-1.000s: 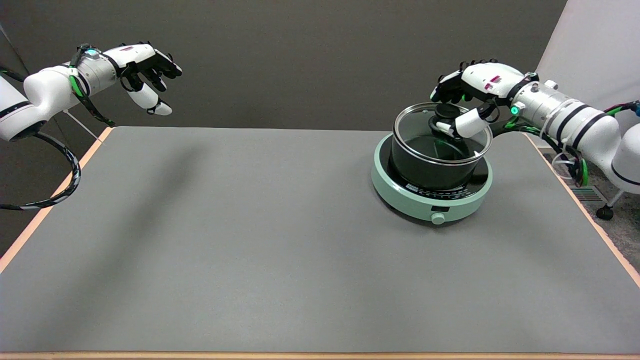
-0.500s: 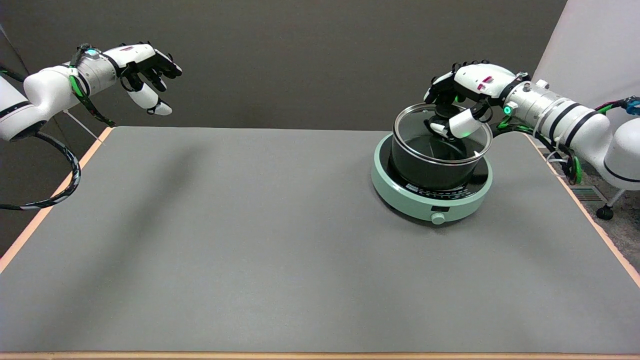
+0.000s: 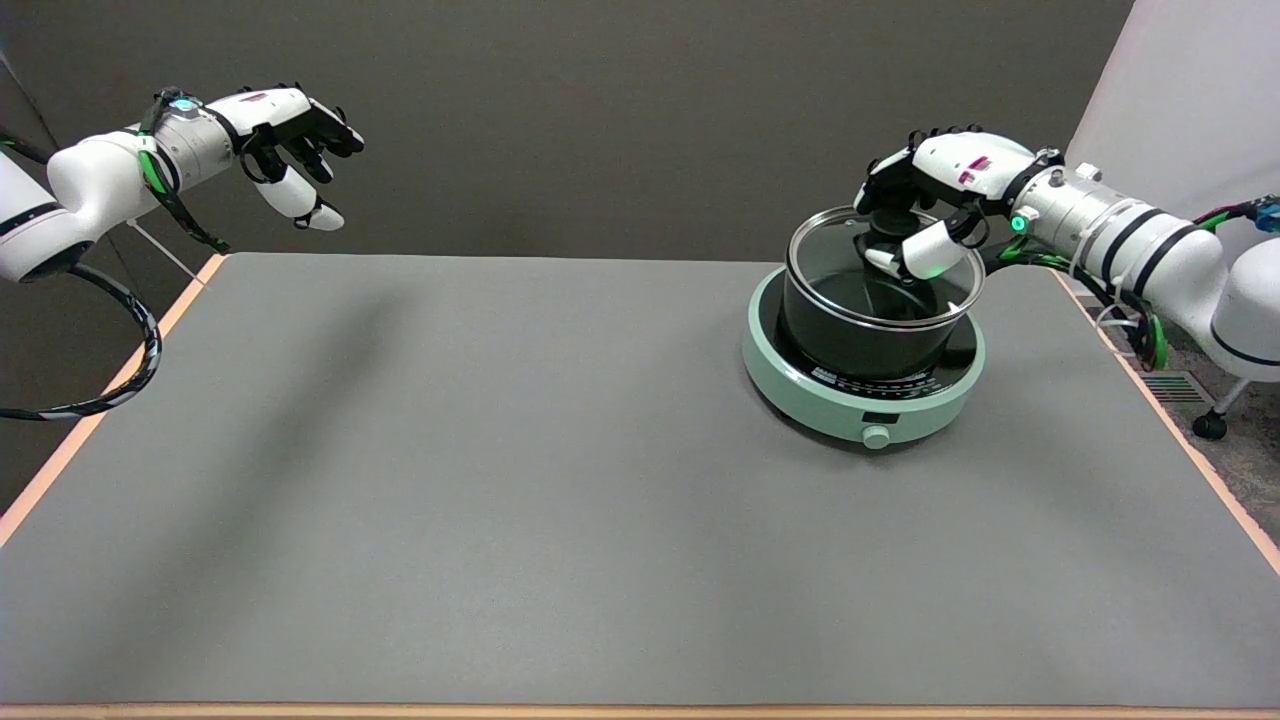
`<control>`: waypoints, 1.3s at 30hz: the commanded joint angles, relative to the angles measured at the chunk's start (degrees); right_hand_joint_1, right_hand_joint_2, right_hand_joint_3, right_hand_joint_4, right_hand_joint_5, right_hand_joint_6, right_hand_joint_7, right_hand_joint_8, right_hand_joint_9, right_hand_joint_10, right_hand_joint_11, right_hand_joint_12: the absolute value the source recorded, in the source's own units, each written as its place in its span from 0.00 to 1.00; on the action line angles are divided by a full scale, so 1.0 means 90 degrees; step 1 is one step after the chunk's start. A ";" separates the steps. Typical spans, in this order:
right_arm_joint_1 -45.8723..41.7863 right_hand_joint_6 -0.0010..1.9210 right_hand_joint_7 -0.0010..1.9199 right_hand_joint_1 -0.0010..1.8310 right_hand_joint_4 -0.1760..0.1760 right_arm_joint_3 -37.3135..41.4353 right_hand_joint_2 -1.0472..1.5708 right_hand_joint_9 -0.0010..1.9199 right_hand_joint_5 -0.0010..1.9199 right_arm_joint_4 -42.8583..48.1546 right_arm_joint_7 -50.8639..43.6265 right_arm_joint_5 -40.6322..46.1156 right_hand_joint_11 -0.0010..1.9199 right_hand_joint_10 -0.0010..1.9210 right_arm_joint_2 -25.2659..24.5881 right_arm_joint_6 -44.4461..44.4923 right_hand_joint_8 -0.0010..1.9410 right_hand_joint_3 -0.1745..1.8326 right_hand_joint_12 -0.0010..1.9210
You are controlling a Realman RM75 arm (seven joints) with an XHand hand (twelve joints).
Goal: Pick up the pot lid.
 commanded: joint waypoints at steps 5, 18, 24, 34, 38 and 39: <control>-0.0450 0.28 0.44 0.48 0.46 0.0532 0.64 0.39 0.37 -0.0037 0.0012 -0.0005 0.29 0.38 -0.0008 -0.0106 0.20 0.51 0.72; -0.0441 0.30 0.47 0.46 0.47 0.0487 0.65 0.41 0.38 -0.0037 0.0012 -0.0005 0.30 0.42 -0.0008 -0.0106 0.22 0.48 0.72; -0.0441 0.30 0.47 0.46 0.48 0.0478 0.65 0.42 0.38 -0.0034 0.0012 0.0039 0.31 0.43 -0.0017 -0.0106 0.23 0.48 0.72; -0.0450 0.32 0.50 0.46 0.53 0.0478 0.66 0.44 0.39 -0.0032 0.0108 0.0045 0.33 0.44 -0.0017 -0.0106 0.27 0.48 0.73; -0.0450 0.34 0.51 0.47 0.55 0.0478 0.67 0.45 0.39 -0.0037 0.0145 0.0003 0.34 0.45 -0.0017 -0.0089 0.30 0.47 0.74; -0.0450 0.35 0.51 0.48 0.55 0.0478 0.68 0.45 0.39 -0.0037 0.0145 0.0003 0.34 0.45 -0.0017 -0.0089 0.30 0.47 0.74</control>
